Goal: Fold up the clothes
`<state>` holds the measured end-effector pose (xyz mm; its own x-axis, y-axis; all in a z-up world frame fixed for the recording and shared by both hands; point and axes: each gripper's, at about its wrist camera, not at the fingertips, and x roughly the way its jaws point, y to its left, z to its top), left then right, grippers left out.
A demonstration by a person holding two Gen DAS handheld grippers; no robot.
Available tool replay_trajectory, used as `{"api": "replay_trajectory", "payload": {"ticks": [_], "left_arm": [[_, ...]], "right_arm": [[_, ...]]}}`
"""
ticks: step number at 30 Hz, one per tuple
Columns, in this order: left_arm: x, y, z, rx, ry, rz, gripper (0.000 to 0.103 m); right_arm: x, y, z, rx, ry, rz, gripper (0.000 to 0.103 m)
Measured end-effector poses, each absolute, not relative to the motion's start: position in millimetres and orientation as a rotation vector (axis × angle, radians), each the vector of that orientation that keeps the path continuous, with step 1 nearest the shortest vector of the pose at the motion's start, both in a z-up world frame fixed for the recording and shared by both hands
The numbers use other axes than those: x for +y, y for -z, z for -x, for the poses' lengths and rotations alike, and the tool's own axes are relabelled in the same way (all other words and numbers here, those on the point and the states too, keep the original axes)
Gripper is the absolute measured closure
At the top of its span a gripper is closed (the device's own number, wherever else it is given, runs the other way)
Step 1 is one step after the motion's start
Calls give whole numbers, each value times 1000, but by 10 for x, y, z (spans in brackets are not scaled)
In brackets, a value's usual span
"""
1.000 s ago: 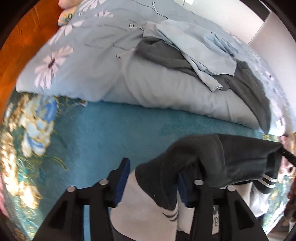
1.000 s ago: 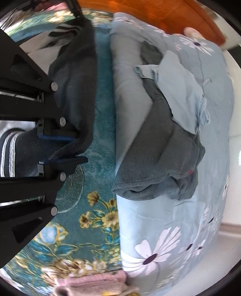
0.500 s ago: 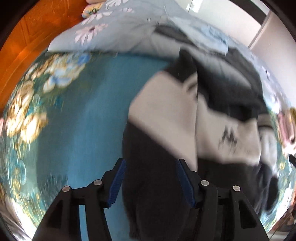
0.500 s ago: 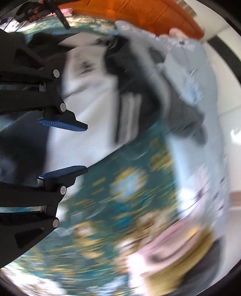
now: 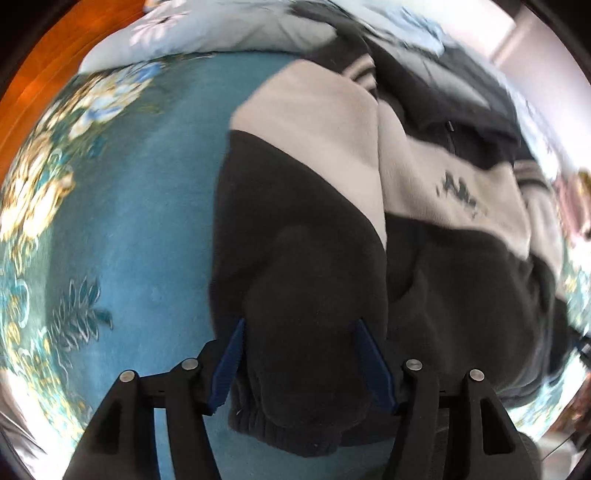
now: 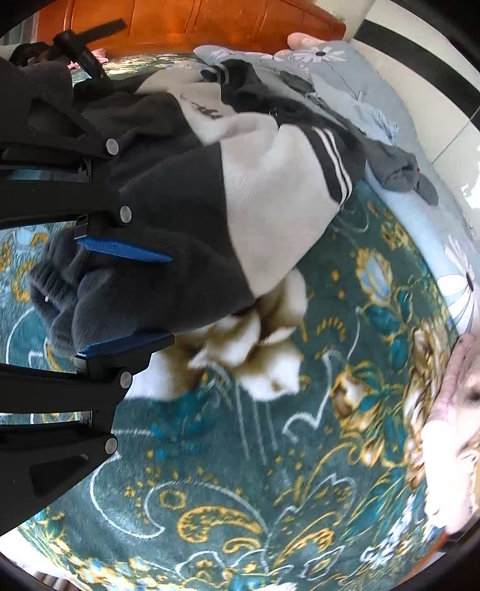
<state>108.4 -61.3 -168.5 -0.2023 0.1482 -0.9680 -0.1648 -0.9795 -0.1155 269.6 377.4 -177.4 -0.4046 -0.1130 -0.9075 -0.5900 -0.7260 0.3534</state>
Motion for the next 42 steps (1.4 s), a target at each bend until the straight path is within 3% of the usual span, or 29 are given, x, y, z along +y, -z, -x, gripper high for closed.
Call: {"api": "replay_trajectory", "payload": {"ticks": [3, 5, 6, 12, 17, 21, 29, 32, 33, 34, 37, 42], "left_arm": [[-566, 1693, -1091, 29, -2259, 1833, 40], [-579, 1679, -1093, 36, -2262, 1818, 63], [-603, 1674, -1082, 32, -2267, 1819, 84], [-1082, 1401, -847, -177, -2395, 1754, 91], [-2008, 1030, -436, -474, -2614, 1702, 91], [-2520, 925, -213, -551, -2748, 1715, 91], [-2808, 1051, 36, -876, -2735, 1799, 87], [-2754, 1123, 12, -955, -2687, 1807, 70], [-2748, 1144, -18, -994, -2673, 1794, 55], [-2756, 1161, -77, -1050, -2661, 1762, 47], [-2749, 1207, -325, -1196, -2600, 1685, 46], [-2612, 1295, -752, -1271, -2485, 1681, 44]], "right_arm": [[3738, 1743, -2692, 932, -2220, 1504, 61], [3741, 1747, -2705, 934, -2213, 1502, 61], [3753, 1762, -2696, 942, -2207, 1500, 61], [3767, 1778, -2690, 945, -2202, 1503, 61], [3815, 1805, -2697, 965, -2185, 1499, 61], [3855, 1826, -2711, 970, -2165, 1500, 61], [3935, 1768, -2795, 956, -2153, 1494, 61], [3968, 1750, -2863, 964, -2153, 1494, 61], [3976, 1751, -2889, 975, -2156, 1495, 61], [3984, 1754, -2914, 987, -2158, 1495, 61], [3967, 1867, -2962, 1034, -2134, 1519, 61], [3844, 1987, -2938, 1100, -2138, 1530, 61]]}}
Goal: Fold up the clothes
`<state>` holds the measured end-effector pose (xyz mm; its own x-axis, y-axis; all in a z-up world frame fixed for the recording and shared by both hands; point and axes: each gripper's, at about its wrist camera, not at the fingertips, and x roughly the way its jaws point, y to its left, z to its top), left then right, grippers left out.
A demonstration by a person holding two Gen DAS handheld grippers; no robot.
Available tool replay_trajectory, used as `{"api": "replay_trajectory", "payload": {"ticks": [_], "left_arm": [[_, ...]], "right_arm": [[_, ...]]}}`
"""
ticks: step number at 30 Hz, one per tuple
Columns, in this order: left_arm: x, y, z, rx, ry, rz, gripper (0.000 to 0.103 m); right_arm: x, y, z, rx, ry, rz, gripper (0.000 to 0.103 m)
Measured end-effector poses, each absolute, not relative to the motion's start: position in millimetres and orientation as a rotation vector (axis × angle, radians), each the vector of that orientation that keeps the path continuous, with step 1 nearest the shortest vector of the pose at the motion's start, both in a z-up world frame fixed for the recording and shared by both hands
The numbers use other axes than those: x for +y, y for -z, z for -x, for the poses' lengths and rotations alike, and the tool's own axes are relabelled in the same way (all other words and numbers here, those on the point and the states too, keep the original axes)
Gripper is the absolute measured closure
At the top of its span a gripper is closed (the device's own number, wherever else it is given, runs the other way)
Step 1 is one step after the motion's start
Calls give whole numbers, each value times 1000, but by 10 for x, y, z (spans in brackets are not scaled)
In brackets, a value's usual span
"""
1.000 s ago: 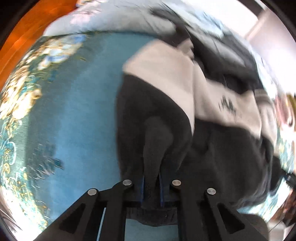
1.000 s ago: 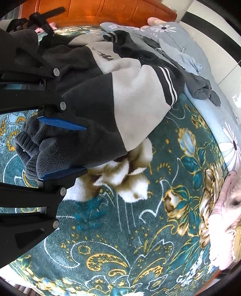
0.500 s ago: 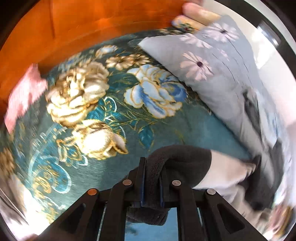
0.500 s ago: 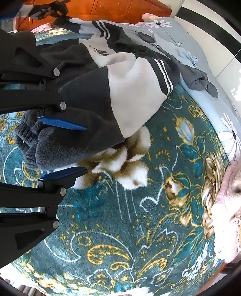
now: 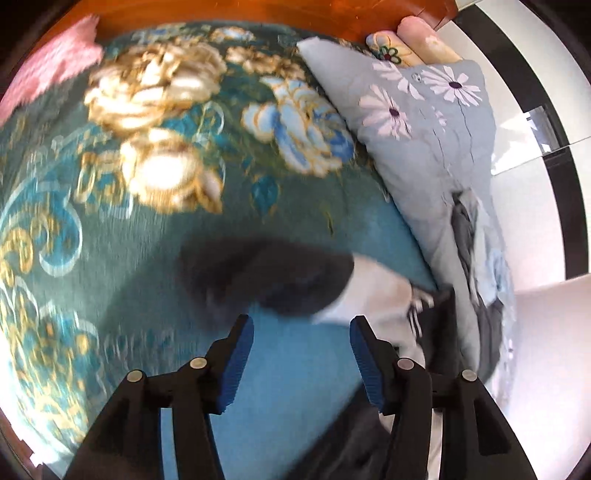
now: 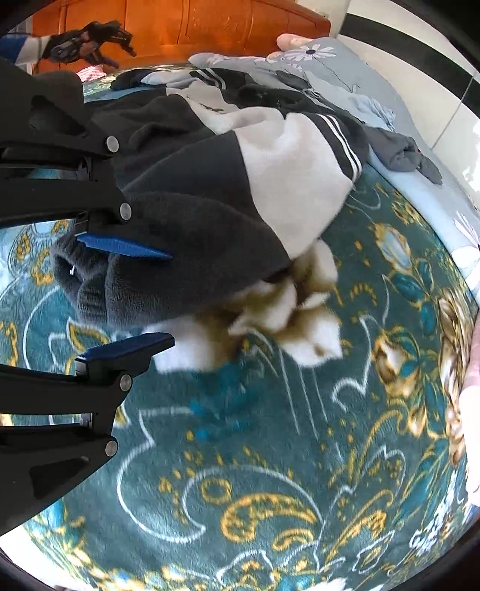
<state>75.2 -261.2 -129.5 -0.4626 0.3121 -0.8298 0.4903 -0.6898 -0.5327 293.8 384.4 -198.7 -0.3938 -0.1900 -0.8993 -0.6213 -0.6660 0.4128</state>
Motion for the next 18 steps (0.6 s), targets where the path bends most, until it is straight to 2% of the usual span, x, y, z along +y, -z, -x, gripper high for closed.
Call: {"api": "replay_trajectory", "payload": {"ticks": [3, 5, 10, 16, 18], "left_arm": [[-2518, 1355, -937, 1186, 2304, -1602, 44], [-2445, 1389, -1012, 1169, 2306, -1637, 44], [-2259, 1413, -1095, 1089, 2340, -1719, 44], [-2138, 1449, -1130, 990, 2377, -1785, 44], [-2108, 1474, -1143, 969, 2382, -1810, 44]], "right_arm": [[3751, 1932, -2856, 1076, -2185, 1545, 64], [3712, 1900, -2797, 1015, -2191, 1572, 93], [3877, 1701, -2635, 781, -2192, 1589, 97], [4638, 1055, -2322, 347, -2137, 1369, 97], [4880, 862, -2194, 263, -2102, 1295, 97]]}}
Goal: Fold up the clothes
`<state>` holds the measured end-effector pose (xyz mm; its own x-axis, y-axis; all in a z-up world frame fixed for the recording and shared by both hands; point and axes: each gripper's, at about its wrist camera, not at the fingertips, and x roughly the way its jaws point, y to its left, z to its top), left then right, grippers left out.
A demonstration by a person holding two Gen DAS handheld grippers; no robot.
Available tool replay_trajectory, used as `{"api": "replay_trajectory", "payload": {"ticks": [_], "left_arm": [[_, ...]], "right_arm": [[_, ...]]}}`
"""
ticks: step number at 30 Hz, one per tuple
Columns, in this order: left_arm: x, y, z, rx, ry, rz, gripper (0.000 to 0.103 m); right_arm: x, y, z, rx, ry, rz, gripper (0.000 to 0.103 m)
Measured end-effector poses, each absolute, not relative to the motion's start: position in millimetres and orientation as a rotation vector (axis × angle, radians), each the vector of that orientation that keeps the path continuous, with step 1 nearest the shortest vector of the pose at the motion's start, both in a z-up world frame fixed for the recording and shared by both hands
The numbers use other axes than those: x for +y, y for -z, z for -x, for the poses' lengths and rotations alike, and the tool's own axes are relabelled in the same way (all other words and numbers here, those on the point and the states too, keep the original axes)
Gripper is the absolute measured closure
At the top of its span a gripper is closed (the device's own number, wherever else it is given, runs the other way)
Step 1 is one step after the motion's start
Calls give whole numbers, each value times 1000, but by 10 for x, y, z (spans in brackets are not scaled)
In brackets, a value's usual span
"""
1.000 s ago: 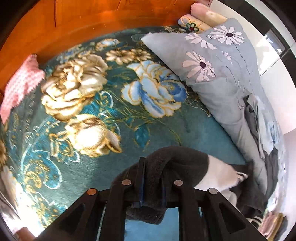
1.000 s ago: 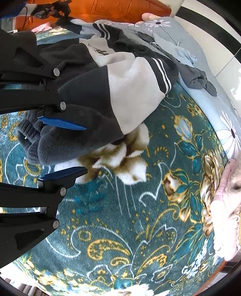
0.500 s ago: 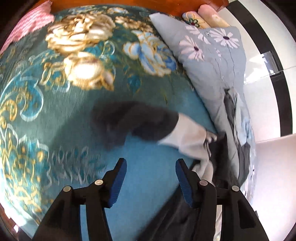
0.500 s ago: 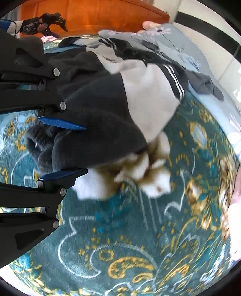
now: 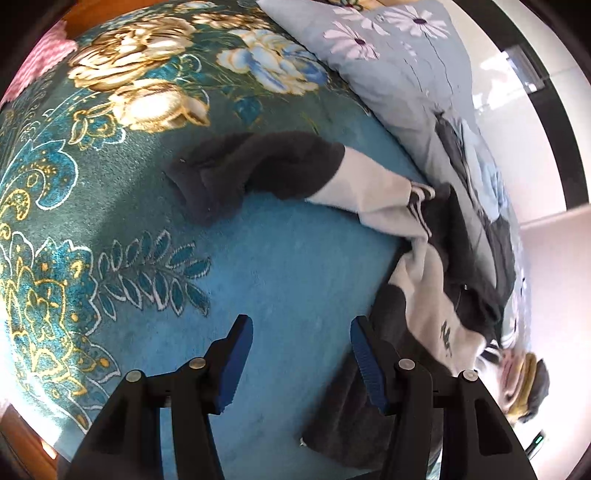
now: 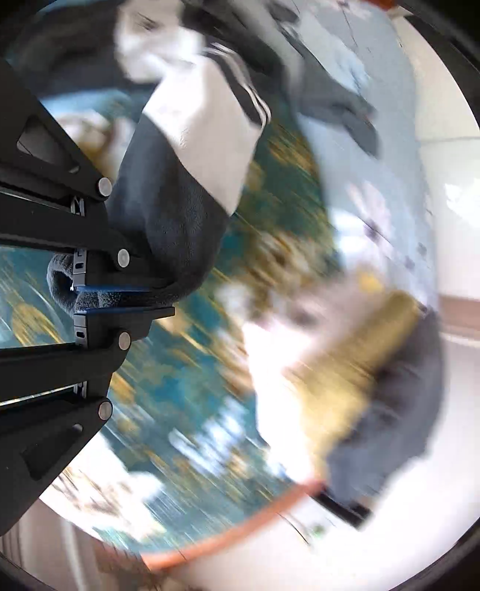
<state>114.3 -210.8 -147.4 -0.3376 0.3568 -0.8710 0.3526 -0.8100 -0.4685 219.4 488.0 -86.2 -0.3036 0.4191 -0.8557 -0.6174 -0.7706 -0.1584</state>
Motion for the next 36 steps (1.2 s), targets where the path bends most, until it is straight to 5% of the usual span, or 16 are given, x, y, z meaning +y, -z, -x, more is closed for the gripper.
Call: {"api": "replay_trajectory", "payload": {"ticks": [12, 21, 28, 36], "left_arm": [[-2037, 1510, -1089, -853, -2374, 1847, 44], [-1612, 1348, -464, -511, -2419, 1783, 41], [-982, 1369, 361, -174, -2455, 1719, 41], [-608, 1700, 916, 184, -2423, 1715, 41]], "right_arm": [[5010, 1141, -1942, 262, -2051, 1375, 96], [4533, 700, -1641, 221, -2277, 1346, 71], [3411, 1068, -444, -38, -2522, 1604, 67], [2371, 1630, 353, -662, -2565, 1771, 66]]}}
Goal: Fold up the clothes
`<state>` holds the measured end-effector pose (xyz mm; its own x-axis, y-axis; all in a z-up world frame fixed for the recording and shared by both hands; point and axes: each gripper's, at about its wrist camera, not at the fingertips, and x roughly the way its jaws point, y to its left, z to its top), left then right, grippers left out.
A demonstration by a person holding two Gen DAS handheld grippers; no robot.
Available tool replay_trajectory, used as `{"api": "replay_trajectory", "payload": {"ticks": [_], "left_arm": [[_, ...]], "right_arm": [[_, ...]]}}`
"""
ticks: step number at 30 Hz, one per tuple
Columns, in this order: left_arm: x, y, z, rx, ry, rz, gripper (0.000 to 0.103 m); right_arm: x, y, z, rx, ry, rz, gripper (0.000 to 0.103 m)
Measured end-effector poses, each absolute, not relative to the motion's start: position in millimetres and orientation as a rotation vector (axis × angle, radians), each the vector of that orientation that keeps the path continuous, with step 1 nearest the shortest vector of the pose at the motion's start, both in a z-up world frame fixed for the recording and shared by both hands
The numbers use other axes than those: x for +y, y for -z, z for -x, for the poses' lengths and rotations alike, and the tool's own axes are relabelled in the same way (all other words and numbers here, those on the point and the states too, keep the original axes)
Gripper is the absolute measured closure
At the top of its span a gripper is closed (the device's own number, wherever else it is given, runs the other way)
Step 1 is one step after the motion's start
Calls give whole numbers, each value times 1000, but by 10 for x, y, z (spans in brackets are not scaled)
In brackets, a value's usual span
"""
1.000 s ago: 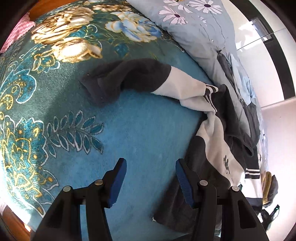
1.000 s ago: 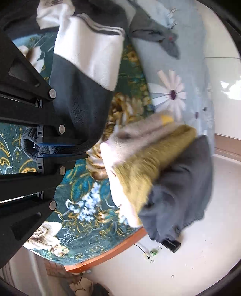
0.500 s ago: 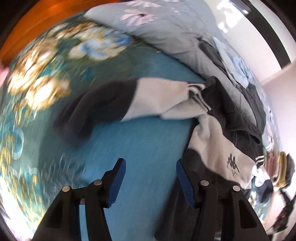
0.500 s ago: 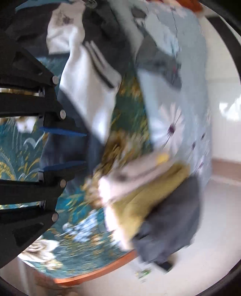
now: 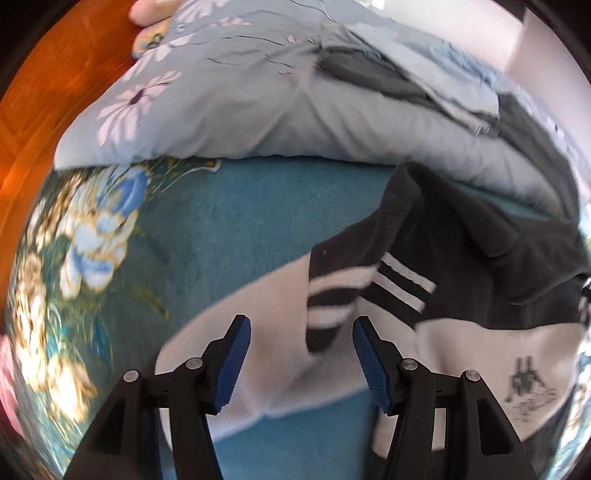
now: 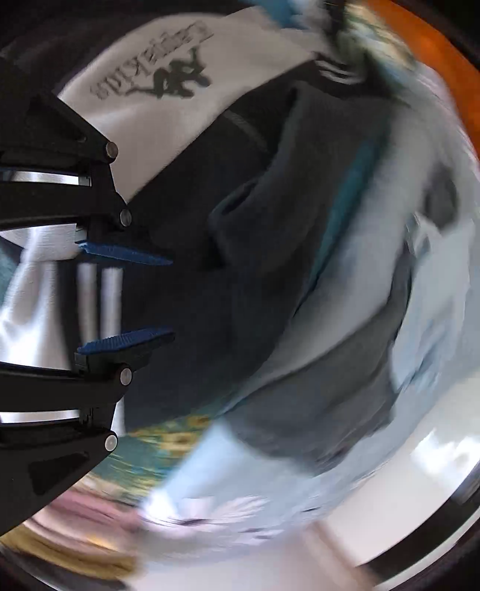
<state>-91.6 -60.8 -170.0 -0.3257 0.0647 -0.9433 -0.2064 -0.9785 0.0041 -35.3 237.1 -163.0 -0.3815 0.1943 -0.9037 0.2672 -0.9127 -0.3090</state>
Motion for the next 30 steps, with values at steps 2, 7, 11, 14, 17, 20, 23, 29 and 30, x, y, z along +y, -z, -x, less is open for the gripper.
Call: {"api": "replay_trajectory", "payload": {"ticks": [2, 7, 11, 14, 17, 20, 23, 29, 30], "left_arm": [[-558, 1762, 984, 206, -2404, 1701, 41], [-528, 1807, 1090, 222, -2386, 1639, 42], [-564, 1800, 1160, 209, -2370, 1606, 45], [-602, 1801, 1258, 222, -2360, 1598, 62], [-652, 1815, 1414, 195, -2365, 1607, 68], [-708, 1872, 1592, 148, -2379, 1637, 68], [-788, 1938, 1702, 78, -2376, 1677, 68], [-1070, 1900, 1672, -133, -2346, 1698, 67], [-1154, 1850, 1636, -184, -2343, 1696, 67]], "right_arm": [[2229, 1675, 429, 757, 2460, -1676, 66], [2041, 1634, 553, 823, 2433, -1566, 66], [2041, 1556, 739, 747, 2446, -1560, 89], [2099, 1450, 1058, 630, 2501, -1578, 91], [2182, 1322, 1390, 496, 2582, -1592, 91], [2320, 1282, 1723, 335, 2657, -1642, 94], [2499, 1400, 2014, 96, 2689, -1767, 94], [2494, 1394, 2002, 18, 2730, -1772, 91], [2478, 1350, 1958, 33, 2734, -1750, 89]]}}
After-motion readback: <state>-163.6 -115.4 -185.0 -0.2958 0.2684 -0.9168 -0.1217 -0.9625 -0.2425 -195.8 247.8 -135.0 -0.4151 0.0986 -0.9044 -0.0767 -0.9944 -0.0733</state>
